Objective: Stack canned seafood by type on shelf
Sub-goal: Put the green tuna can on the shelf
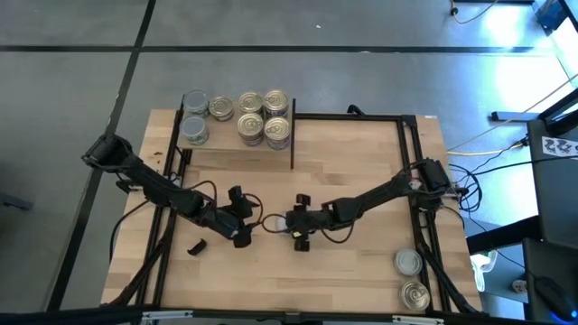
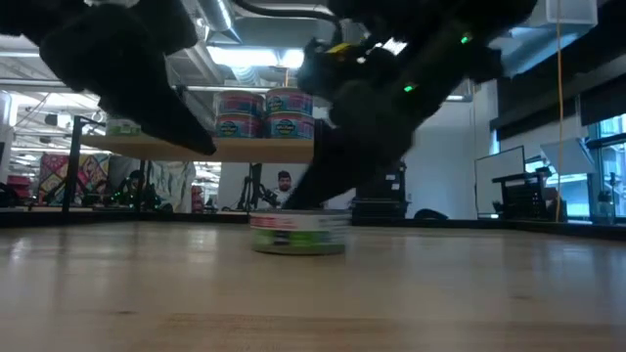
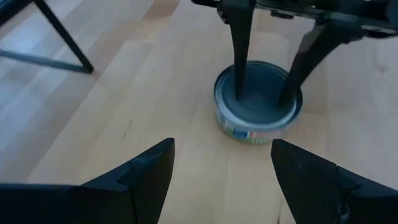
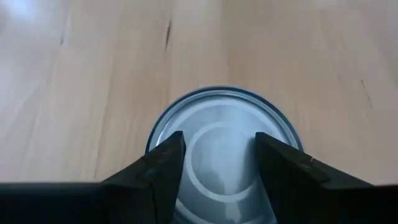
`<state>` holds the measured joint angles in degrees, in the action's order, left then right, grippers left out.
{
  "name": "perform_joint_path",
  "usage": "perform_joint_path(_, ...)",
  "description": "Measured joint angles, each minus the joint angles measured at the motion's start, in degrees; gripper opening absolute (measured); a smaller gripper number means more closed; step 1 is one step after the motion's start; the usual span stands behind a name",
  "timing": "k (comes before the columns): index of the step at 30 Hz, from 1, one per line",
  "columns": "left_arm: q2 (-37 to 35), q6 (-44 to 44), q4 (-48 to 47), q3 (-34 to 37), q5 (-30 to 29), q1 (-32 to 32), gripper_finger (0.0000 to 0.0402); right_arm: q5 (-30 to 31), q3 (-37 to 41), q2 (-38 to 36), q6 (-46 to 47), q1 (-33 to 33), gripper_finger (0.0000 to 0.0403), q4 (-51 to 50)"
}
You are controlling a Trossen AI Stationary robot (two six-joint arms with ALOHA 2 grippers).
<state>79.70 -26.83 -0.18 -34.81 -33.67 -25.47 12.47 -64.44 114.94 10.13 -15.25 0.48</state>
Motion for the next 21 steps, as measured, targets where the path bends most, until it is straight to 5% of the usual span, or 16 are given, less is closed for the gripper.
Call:
perform_joint_path(5,1.52,-1.74,3.52,1.71,0.00,0.72,0.0265,0.45,-0.05,0.07,-4.49,-0.04,0.0198,7.56)
perform_joint_path(15,11.46,6.81,19.86,0.31,4.56,2.00,0.0265,1.34,-0.18,-12.26,-8.01,-2.71,0.0198,-8.22)
perform_joint_path(21,18.93,9.73,20.46,-4.42,9.81,4.47,0.0265,1.30,0.25,-13.42,-8.02,-6.11,0.0198,-12.68)
